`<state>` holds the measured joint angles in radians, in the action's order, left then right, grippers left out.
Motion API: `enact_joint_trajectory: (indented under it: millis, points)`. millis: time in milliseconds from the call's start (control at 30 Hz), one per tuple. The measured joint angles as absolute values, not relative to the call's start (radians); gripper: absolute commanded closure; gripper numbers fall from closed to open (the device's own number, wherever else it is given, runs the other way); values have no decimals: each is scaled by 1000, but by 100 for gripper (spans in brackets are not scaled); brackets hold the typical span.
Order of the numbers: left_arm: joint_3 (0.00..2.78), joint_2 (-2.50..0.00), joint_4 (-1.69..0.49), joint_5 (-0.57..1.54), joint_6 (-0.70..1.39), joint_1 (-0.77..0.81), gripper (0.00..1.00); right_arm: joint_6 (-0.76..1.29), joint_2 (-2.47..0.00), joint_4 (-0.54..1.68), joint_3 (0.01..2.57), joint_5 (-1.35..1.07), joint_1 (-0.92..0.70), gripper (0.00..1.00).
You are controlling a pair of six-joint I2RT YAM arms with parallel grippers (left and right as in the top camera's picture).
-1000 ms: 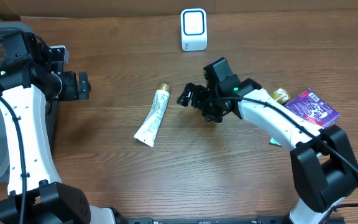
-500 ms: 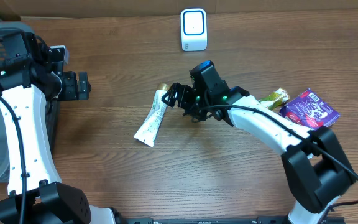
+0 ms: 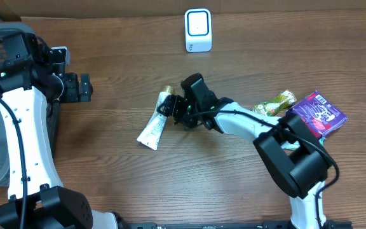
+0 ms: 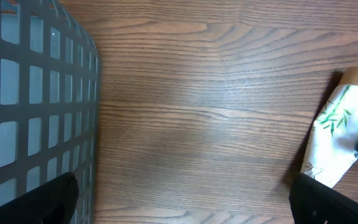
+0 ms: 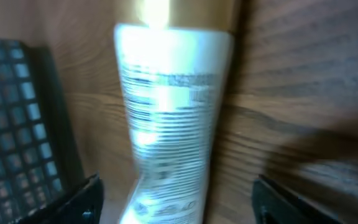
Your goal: Scan the item barcode
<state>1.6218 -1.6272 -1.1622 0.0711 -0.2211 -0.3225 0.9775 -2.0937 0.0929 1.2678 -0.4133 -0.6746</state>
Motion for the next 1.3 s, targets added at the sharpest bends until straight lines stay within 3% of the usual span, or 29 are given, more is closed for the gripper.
enact_joint_trajectory:
  millis: [100, 233, 367, 467, 533, 800, 933, 1033, 1100, 1200, 1300]
  points:
    - [1622, -1627, -1162, 72, -221, -323, 0, 1003, -2111, 86, 1267, -400, -682, 57]
    - [1622, -1627, -1163, 71, -221, -323, 1, 1013, -2111, 87, 1267, -349, -695, 58]
    - [1622, -1627, -1162, 71, -221, -323, 0, 1016, -2111, 91, 1269, -295, -719, 83]
    - [1622, -1627, -1162, 71, -221, -323, 0, 1015, -2110, 94, 1273, -286, -723, 96]
    - [1622, -1627, -1162, 71, -221, -323, 1, 994, -2109, 122, 1287, -297, -722, 96]
    - [1622, -1627, -1162, 72, -221, -323, 0, 725, -2065, 694, 1471, -195, -717, 91]
    - [1622, -1627, -1162, 72, -221, -323, 0, 561, -2059, 838, 1532, -61, -717, 90]
    - [1622, -1627, -1162, 72, -221, -323, 1, 449, -2059, 877, 1539, 4, -718, 83]
    - [1622, -1627, -1162, 72, -221, -323, 0, 385, -2059, 897, 1539, 32, -719, 67]
    - [1622, -1627, -1162, 72, -221, -323, 0, 308, -2059, 908, 1541, 51, -725, 52]
    - [1622, -1627, -1162, 72, -221, -323, 0, 260, -2059, 921, 1542, 56, -735, 49]
